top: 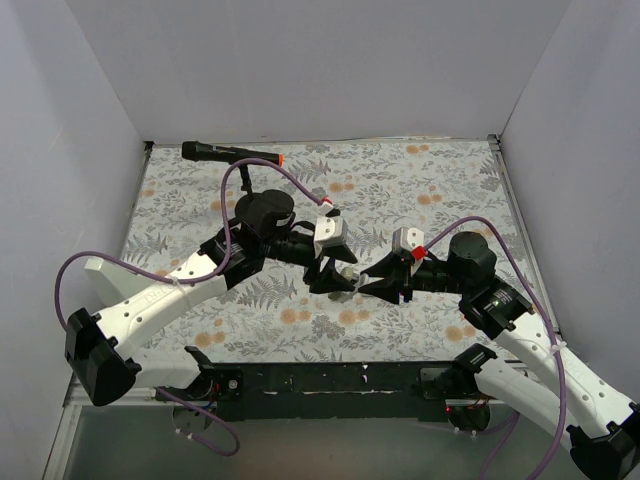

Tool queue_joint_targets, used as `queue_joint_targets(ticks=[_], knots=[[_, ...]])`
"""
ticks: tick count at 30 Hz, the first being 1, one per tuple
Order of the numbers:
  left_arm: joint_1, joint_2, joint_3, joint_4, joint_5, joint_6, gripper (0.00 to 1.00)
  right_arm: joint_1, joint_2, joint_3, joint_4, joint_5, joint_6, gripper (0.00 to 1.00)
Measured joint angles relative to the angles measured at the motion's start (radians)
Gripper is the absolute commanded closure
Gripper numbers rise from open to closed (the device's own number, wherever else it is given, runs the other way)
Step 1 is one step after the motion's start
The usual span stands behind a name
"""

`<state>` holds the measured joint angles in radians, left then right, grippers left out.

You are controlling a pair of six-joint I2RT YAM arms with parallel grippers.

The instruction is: Load the staples into the stapler

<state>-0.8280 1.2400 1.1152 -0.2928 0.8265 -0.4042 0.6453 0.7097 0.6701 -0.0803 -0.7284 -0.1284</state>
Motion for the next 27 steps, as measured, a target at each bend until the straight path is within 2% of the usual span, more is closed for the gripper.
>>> queue_joint_targets(ticks=[8, 10, 12, 13, 16, 19, 25, 27], knots=[[0.000, 0.000, 0.007, -0.030, 0.026, 0.013, 0.55, 0.000, 0.000, 0.000, 0.000, 0.001, -0.003, 0.99], [0.000, 0.001, 0.007, -0.037, 0.027, 0.015, 0.64, 0.000, 0.000, 0.000, 0.000, 0.004, -0.003, 0.99], [0.001, 0.003, 0.008, -0.039, 0.026, 0.016, 0.68, 0.000, 0.000, 0.000, -0.001, 0.003, -0.003, 0.99], [0.003, 0.005, 0.008, -0.039, 0.026, 0.018, 0.76, 0.002, 0.000, 0.000, -0.001, 0.003, -0.003, 0.99], [0.003, 0.008, 0.010, -0.040, 0.024, 0.021, 0.90, 0.004, 0.000, 0.000, -0.003, 0.006, -0.003, 0.99], [0.003, 0.008, 0.011, -0.040, 0.017, 0.019, 0.99, 0.004, -0.002, 0.000, -0.004, 0.013, -0.003, 0.99], [0.026, -0.026, -0.021, 0.018, 0.010, -0.003, 1.00, 0.006, -0.027, 0.000, 0.011, 0.042, -0.002, 0.99], [0.093, -0.070, -0.063, 0.066, 0.060, -0.037, 1.00, 0.006, -0.044, -0.005, 0.015, 0.056, -0.003, 0.99]])
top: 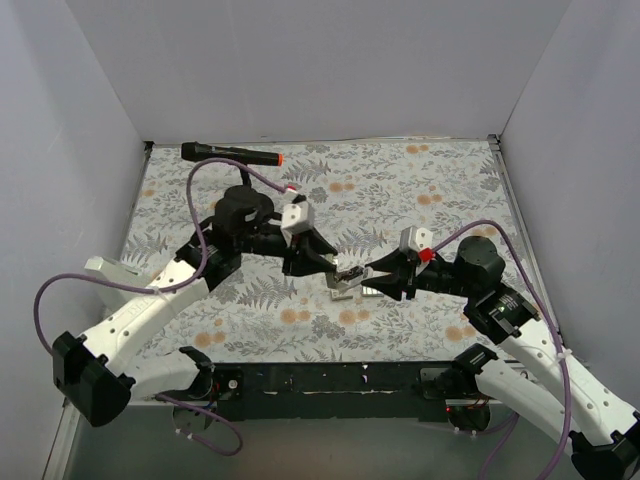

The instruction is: Load the staples into the stapler

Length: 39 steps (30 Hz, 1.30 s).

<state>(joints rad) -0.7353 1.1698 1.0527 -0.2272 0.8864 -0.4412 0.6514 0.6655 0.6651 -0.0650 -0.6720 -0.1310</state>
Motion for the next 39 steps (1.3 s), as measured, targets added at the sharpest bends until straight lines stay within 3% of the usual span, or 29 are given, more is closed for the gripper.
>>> queue_joint_targets(ticks=[7, 13, 22, 28, 29, 30, 33, 34, 37, 39], knots=[[0.278, -0.148, -0.147, 0.215, 0.198, -0.210, 1.00, -0.012, -0.026, -0.016, 0.084, 0.051, 0.020, 0.99], [0.422, -0.225, -0.362, 0.632, 0.235, -0.571, 1.00, -0.014, -0.075, -0.062, 0.162, 0.086, 0.060, 0.99], [0.470, -0.271, -0.636, 1.177, -0.042, -1.100, 1.00, -0.010, -0.182, -0.170, 0.304, 0.166, 0.144, 0.99], [0.509, -0.347, -0.741, 1.320, -0.307, -1.297, 1.00, -0.023, -0.258, -0.266, 0.392, 0.229, 0.194, 0.99], [0.509, -0.369, -0.743, 1.312, -0.330, -1.305, 0.96, -0.023, -0.254, -0.269, 0.400, 0.229, 0.200, 0.99], [0.509, -0.393, -0.741, 1.294, -0.349, -1.302, 0.78, -0.023, -0.244, -0.269, 0.405, 0.229, 0.203, 0.99], [0.509, -0.443, -0.681, 1.160, -0.375, -1.254, 0.53, -0.023, -0.199, -0.267, 0.410, 0.227, 0.202, 0.99], [0.509, -0.444, -0.644, 1.102, -0.380, -1.223, 0.34, -0.023, -0.180, -0.264, 0.403, 0.227, 0.199, 0.99], [0.509, -0.422, -0.493, 0.872, -0.393, -1.130, 0.10, -0.023, -0.138, -0.257, 0.397, 0.229, 0.186, 0.99], [0.509, -0.385, -0.404, 0.725, -0.396, -1.070, 0.05, -0.023, -0.127, -0.257, 0.396, 0.228, 0.181, 0.99]])
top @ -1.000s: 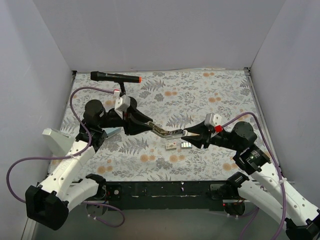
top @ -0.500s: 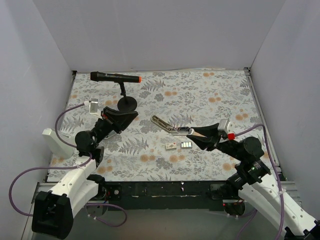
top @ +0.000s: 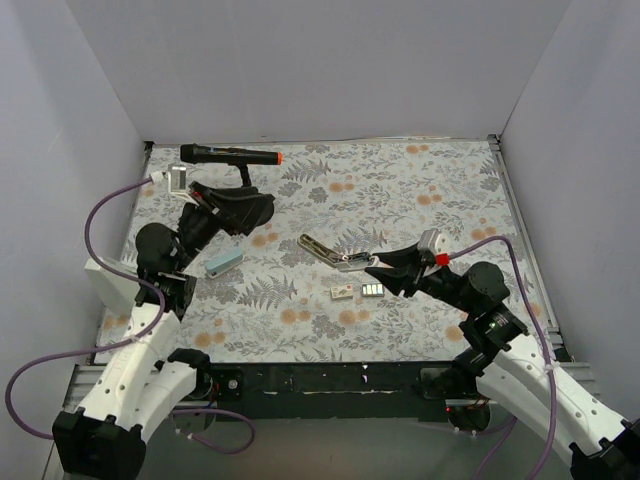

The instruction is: Load the staples into the stapler

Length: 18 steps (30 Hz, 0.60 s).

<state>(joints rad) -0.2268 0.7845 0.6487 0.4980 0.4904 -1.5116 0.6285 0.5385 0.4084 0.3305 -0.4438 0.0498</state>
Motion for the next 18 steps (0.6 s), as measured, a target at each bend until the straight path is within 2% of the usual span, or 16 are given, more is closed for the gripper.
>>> queue_joint_targets(ticks=[4, 8, 14, 18], knots=[[0.000, 0.085, 0.094, -0.200, 0.071, 0.134, 0.06, 0.000, 0.034, 0.007, 0.004, -0.016, -0.005, 0.99], [-0.021, 0.143, 0.121, -0.339, 0.212, 0.358, 0.11, 0.000, 0.080, 0.018, 0.010, -0.059, -0.014, 0.99], [-0.197, 0.137, 0.156, -0.469, 0.330, 0.818, 0.13, 0.000, 0.122, 0.027, 0.014, -0.133, -0.024, 0.99], [-0.304, 0.191, 0.241, -0.565, 0.367, 1.047, 0.15, 0.000, 0.135, 0.032, 0.018, -0.167, -0.026, 0.99]])
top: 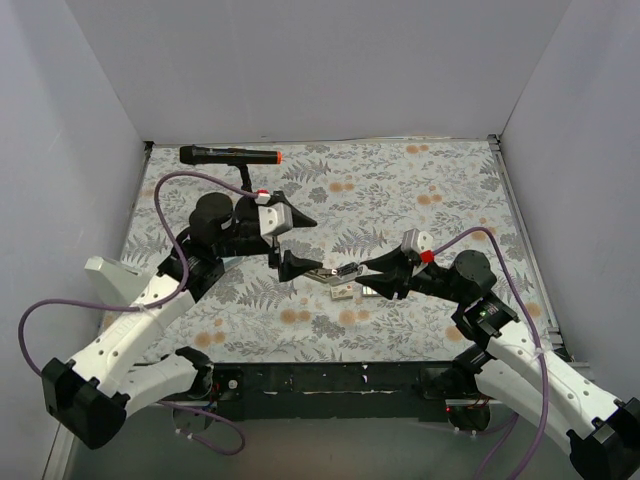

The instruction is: Load the staples into the stapler

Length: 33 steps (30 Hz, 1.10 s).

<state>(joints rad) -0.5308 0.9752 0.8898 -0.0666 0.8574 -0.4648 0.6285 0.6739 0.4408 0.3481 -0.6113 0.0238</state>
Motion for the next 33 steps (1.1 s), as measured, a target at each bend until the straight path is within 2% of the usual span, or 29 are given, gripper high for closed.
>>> queue_joint_targets(ticks=[3, 7, 11, 21, 24, 25, 30, 33], knots=[[-0.068, 0.079, 0.066, -0.076, -0.011, 0.141, 0.18, 0.000, 0.001, 0.003, 0.003, -0.014, -0.002, 0.99], [-0.124, 0.148, 0.076, -0.158, -0.038, 0.249, 0.23, 0.000, 0.000, 0.003, 0.004, -0.021, -0.002, 0.99], [-0.153, 0.180, 0.077, -0.214, -0.064, 0.309, 0.33, 0.000, 0.000, 0.003, 0.006, -0.021, -0.002, 0.99], [-0.193, 0.253, 0.106, -0.293, -0.088, 0.372, 0.47, 0.000, 0.000, 0.003, 0.022, -0.029, -0.002, 0.99], [-0.197, 0.259, 0.108, -0.301, -0.088, 0.383, 0.59, 0.000, 0.000, 0.003, 0.022, -0.032, -0.002, 0.99], [-0.198, 0.261, 0.109, -0.303, -0.087, 0.386, 0.66, 0.000, 0.000, 0.003, 0.022, -0.032, -0.002, 0.99], [-0.203, 0.264, 0.114, -0.322, -0.071, 0.399, 0.78, -0.003, 0.000, 0.003, 0.024, -0.027, -0.005, 0.99], [-0.203, 0.267, 0.116, -0.326, -0.058, 0.402, 0.99, -0.003, 0.000, 0.003, 0.024, -0.029, -0.005, 0.99]])
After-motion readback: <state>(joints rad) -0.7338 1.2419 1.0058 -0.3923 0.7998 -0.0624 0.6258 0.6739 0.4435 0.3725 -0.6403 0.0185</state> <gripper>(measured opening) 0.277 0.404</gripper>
